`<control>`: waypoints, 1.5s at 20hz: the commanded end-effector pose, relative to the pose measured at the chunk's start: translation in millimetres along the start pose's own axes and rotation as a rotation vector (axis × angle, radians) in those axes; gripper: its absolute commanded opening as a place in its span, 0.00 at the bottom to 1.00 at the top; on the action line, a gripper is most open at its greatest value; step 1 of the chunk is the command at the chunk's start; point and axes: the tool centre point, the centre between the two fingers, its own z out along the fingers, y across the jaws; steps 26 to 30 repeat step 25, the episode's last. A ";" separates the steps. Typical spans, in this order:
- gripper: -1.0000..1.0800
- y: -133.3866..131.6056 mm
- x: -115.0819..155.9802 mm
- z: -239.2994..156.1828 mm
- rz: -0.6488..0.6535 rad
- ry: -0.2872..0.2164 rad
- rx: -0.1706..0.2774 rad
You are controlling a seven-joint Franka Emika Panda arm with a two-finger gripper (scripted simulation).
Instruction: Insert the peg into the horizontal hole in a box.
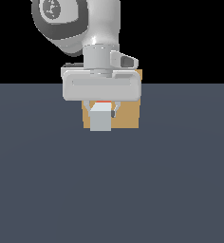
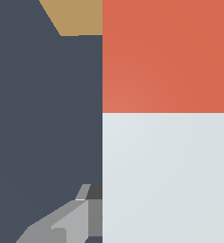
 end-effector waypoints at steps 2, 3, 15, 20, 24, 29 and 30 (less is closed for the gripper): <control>0.00 1.4 16.7 -3.0 -0.002 0.001 -0.006; 0.00 1.1 23.1 -3.3 -0.002 0.001 -0.007; 0.00 1.6 115.8 -5.4 -0.001 0.001 -0.011; 0.00 2.5 128.1 -5.6 -0.001 0.001 -0.012; 0.00 3.4 125.0 -5.7 -0.001 0.001 -0.012; 0.00 3.4 124.6 -5.7 -0.001 0.001 -0.012; 0.00 3.4 124.6 -5.7 -0.001 0.001 -0.012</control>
